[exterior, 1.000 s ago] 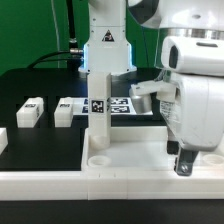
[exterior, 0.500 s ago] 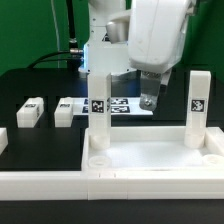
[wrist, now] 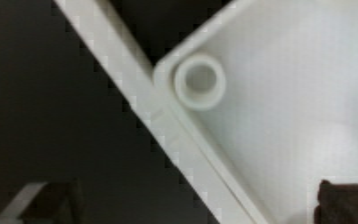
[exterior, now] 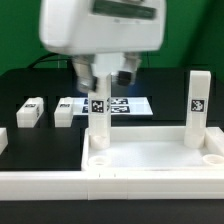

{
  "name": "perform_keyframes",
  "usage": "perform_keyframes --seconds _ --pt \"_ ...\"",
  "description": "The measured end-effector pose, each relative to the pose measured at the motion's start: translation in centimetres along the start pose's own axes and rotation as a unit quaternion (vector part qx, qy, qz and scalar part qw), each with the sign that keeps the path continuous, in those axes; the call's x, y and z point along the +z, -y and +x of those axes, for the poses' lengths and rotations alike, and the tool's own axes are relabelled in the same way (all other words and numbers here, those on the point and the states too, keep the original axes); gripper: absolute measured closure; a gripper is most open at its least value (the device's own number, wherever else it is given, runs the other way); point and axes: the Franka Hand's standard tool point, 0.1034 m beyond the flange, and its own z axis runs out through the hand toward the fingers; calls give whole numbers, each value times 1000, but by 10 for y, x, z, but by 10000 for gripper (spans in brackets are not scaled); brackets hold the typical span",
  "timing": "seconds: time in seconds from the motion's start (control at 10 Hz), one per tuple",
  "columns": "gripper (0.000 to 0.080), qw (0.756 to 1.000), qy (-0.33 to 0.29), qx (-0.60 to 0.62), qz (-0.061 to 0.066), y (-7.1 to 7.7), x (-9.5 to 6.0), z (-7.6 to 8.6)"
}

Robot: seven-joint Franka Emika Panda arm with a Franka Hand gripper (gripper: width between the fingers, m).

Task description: Assemble desk

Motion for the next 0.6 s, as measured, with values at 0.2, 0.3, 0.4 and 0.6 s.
perform_keyframes --seconds 0.2,0.3,0.4,0.6 --pt "151 995 12 99 12 -23 2 -51" --pt "151 990 13 139 10 -23 3 -50" --pt "151 987 12 161 11 -20 3 -46" --pt "151 975 10 221 15 -21 3 -49"
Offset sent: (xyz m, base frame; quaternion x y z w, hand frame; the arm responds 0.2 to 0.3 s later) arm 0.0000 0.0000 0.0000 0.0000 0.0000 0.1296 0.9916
